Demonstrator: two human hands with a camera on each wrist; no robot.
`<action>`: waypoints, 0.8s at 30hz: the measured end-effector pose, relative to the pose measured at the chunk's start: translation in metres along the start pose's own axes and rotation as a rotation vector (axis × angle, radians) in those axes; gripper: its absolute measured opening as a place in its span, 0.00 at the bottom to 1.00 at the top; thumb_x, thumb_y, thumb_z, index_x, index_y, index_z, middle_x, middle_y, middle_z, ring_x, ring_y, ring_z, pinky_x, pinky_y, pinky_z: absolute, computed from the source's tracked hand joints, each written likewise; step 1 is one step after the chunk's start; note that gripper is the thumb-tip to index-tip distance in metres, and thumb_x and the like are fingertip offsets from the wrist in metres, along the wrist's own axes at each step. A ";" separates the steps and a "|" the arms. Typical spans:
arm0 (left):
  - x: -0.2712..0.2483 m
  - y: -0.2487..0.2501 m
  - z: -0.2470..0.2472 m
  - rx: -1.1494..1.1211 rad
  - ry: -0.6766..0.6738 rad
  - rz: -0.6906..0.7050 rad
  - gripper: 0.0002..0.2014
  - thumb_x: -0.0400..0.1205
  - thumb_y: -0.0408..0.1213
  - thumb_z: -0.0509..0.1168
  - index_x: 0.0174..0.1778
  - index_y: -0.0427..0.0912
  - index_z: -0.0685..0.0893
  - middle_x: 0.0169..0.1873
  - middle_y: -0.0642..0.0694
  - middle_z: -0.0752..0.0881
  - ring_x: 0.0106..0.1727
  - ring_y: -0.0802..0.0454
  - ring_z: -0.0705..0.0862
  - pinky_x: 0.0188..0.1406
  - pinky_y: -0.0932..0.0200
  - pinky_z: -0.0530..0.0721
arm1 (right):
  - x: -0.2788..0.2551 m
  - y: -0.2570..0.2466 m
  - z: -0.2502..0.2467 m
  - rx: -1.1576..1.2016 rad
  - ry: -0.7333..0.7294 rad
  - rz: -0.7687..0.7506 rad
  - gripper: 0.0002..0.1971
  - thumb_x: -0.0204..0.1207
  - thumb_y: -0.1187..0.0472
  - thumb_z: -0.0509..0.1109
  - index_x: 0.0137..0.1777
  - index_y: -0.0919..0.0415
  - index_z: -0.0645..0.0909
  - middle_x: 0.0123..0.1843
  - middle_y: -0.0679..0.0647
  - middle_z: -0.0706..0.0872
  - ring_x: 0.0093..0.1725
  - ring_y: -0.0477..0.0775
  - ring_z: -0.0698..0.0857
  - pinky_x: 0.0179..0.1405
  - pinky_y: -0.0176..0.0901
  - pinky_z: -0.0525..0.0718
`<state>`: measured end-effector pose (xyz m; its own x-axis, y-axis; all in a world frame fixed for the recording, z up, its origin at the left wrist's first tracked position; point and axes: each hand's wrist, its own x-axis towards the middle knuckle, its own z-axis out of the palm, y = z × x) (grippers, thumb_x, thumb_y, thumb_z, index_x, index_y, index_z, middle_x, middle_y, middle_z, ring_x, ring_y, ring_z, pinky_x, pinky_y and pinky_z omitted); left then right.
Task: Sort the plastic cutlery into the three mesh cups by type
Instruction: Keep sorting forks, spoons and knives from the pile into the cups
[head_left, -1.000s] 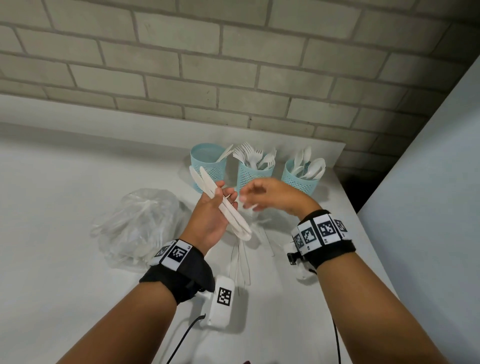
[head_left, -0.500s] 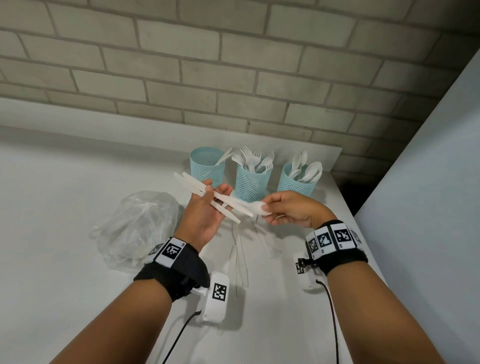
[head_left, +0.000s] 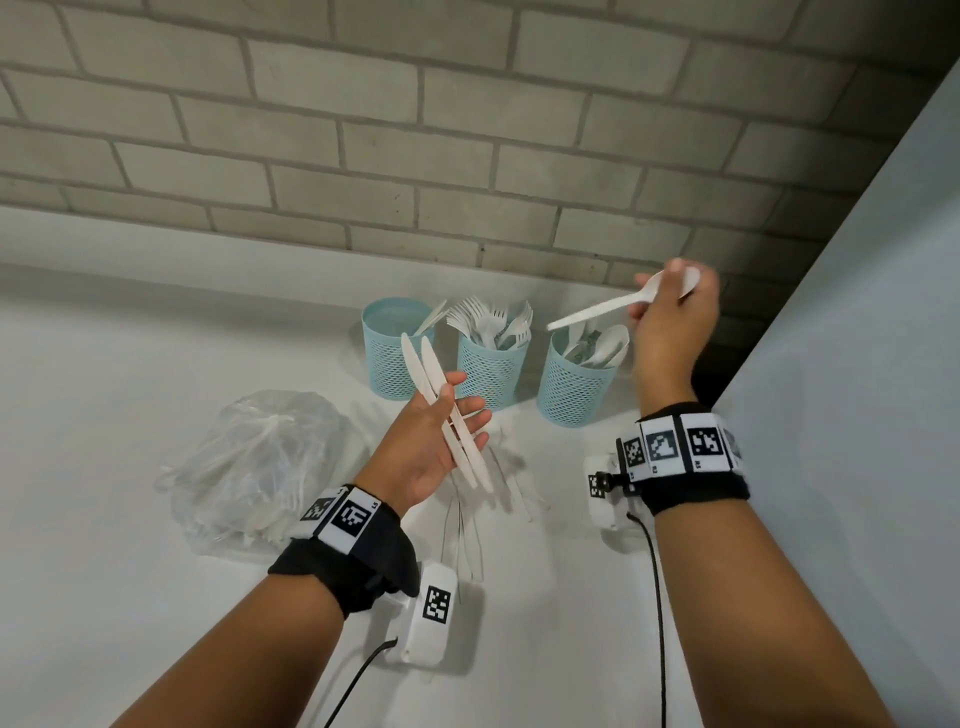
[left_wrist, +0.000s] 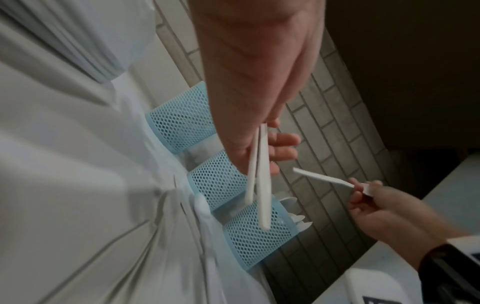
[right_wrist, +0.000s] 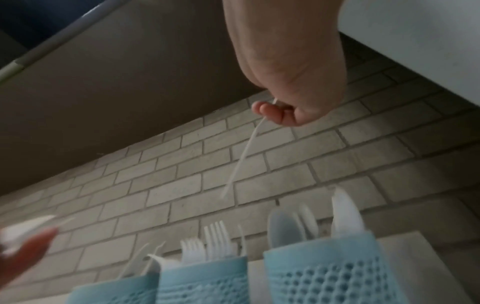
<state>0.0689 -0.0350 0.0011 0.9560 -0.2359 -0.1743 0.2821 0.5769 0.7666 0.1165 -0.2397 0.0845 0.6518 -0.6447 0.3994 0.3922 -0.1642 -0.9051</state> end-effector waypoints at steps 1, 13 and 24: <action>0.000 0.000 0.000 0.010 0.007 -0.005 0.09 0.89 0.39 0.51 0.58 0.47 0.75 0.34 0.47 0.79 0.36 0.53 0.81 0.45 0.53 0.82 | 0.004 -0.003 -0.001 -0.028 0.046 -0.079 0.08 0.86 0.55 0.56 0.46 0.50 0.73 0.42 0.50 0.85 0.32 0.42 0.80 0.31 0.33 0.81; -0.002 0.001 0.001 0.091 -0.026 -0.081 0.19 0.86 0.52 0.51 0.55 0.44 0.80 0.22 0.54 0.63 0.19 0.61 0.60 0.19 0.69 0.61 | 0.009 0.043 0.005 -0.927 -0.315 -0.095 0.17 0.85 0.55 0.54 0.64 0.65 0.77 0.64 0.65 0.74 0.55 0.64 0.81 0.57 0.51 0.78; -0.007 0.004 0.005 0.130 -0.043 -0.167 0.31 0.79 0.67 0.43 0.35 0.43 0.75 0.19 0.53 0.61 0.15 0.61 0.59 0.14 0.69 0.57 | -0.063 0.013 0.047 -0.403 -1.241 0.158 0.16 0.81 0.56 0.65 0.67 0.59 0.76 0.36 0.46 0.83 0.31 0.40 0.78 0.31 0.32 0.72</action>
<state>0.0633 -0.0355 0.0086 0.8920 -0.3541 -0.2811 0.4206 0.4219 0.8032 0.1104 -0.1663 0.0545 0.9164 0.3980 -0.0421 0.1780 -0.4996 -0.8478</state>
